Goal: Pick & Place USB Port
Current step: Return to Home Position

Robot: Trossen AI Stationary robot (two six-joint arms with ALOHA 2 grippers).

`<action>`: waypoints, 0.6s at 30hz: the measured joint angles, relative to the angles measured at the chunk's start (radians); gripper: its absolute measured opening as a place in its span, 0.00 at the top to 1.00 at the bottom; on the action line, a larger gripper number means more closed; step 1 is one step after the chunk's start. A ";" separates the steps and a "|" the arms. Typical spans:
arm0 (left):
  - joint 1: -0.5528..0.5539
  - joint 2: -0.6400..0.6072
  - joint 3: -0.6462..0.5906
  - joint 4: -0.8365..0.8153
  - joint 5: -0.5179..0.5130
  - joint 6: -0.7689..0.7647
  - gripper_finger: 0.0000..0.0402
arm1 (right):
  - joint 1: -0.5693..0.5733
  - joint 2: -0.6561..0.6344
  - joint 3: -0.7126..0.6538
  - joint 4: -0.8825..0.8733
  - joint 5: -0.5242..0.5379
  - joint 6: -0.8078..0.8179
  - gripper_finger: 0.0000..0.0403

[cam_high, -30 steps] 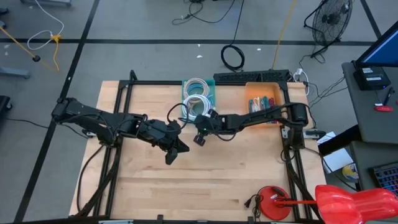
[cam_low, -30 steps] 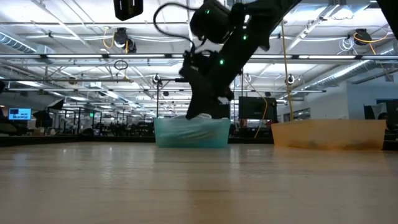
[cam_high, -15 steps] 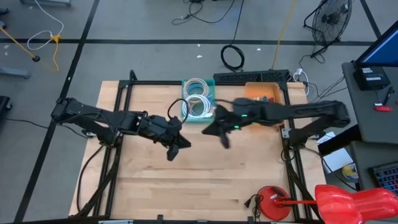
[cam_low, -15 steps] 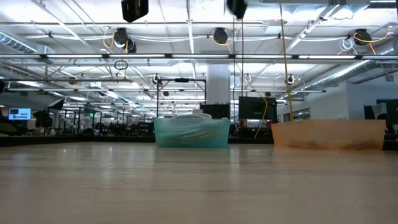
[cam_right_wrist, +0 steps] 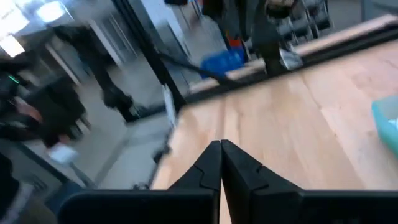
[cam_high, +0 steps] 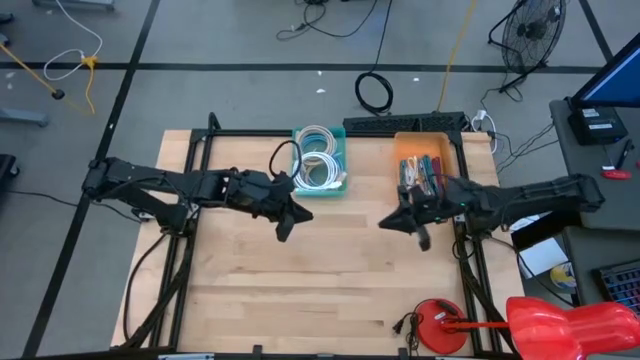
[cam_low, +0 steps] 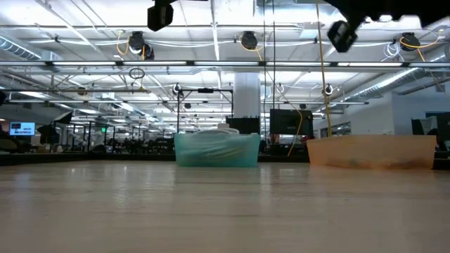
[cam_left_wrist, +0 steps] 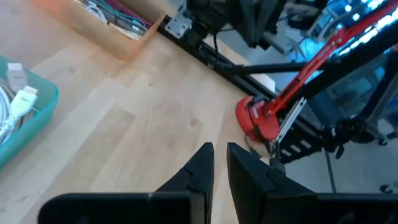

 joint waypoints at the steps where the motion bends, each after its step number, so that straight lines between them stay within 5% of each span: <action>1: 0.003 0.000 0.000 0.008 -0.002 -0.011 0.88 | 0.001 -0.041 -0.060 0.064 -0.001 0.012 1.00; 7: 0.009 0.000 0.000 0.033 -0.061 -0.095 0.88 | 0.029 -0.244 -0.332 0.352 -0.010 -0.064 1.00; 18: 0.000 0.000 0.000 0.058 -0.185 -0.226 0.88 | 0.032 -0.505 -0.561 0.319 -0.122 0.009 1.00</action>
